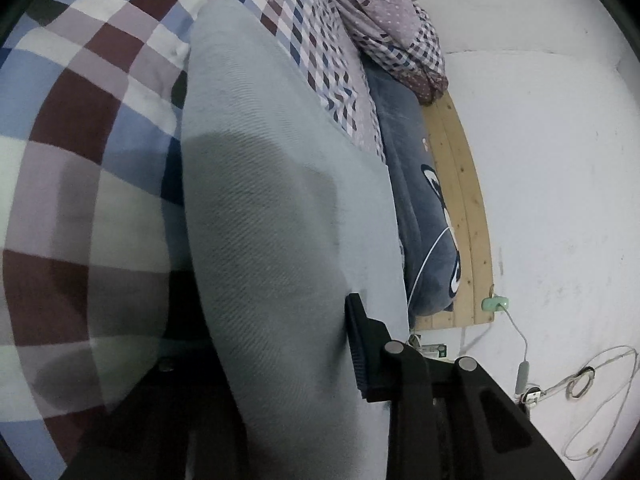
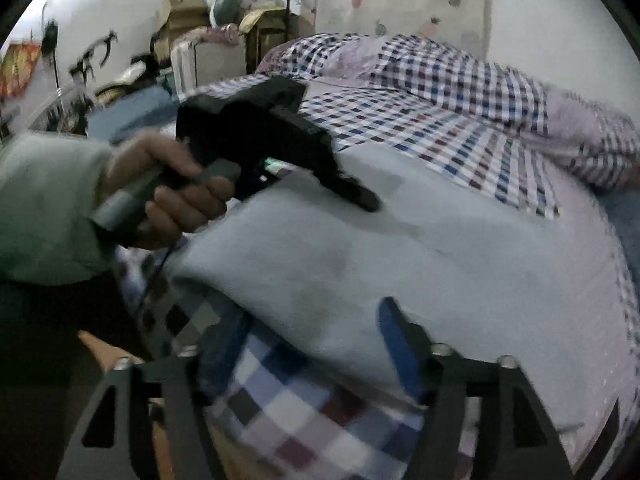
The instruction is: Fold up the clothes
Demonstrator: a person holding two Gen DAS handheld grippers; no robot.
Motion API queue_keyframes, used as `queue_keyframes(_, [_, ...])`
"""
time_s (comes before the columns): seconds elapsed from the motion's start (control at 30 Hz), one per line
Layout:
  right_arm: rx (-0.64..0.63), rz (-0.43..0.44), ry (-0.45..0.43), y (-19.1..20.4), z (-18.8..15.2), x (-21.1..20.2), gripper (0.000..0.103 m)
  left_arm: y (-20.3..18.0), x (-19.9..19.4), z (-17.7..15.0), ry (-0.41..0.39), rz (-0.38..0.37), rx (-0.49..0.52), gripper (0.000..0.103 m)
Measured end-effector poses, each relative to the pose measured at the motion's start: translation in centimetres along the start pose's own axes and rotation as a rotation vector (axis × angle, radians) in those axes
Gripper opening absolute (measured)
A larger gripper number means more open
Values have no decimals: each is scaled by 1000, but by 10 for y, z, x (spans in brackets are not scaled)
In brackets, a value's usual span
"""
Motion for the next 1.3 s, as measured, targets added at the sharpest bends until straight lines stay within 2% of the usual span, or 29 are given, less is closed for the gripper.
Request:
queue_keyframes(0.13, [183, 15, 30, -81, -8, -23, 86, -1, 5, 0, -3, -2, 11, 28])
queue_keyframes(0.23, [377, 59, 103, -141, -26, -14, 93, -3, 5, -1, -4, 5, 21, 28])
queue_keyframes(0.43, [767, 150, 252, -260, -62, 7, 93, -3, 2, -3, -4, 15, 48, 28])
queue_keyframes(0.53, [845, 284, 256, -273, -71, 28, 93, -3, 2, -3, -4, 15, 51, 28])
queue_keyframes(0.63, [864, 319, 296, -273, -75, 49, 93, -3, 3, -3, -3, 14, 52, 28])
queue_keyframes(0.87, [817, 365, 363, -271, -65, 80, 97, -3, 4, -2, 1, 10, 50, 28])
queue_keyframes(1.07, [685, 408, 450, -262, -39, 109, 103, -2, 6, -3, 1, 8, 52, 28])
queue_keyframes(1.2, [594, 452, 524, -256, -20, 138, 103, -2, 7, -3, 2, 7, 50, 28])
queue_keyframes(1.3, [551, 483, 535, -255, -5, 153, 103, -3, 9, -3, 2, 6, 53, 28])
Point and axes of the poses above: each gripper's, at about its wrist camera, not at the fingertips, and x roughly the way its jaws point, y to its left, z to its top, the point moved 1 cm from there along x, roughly the way its jaws point, and after that the axes turned 15 degrees about -z, right-handed, at the moved point
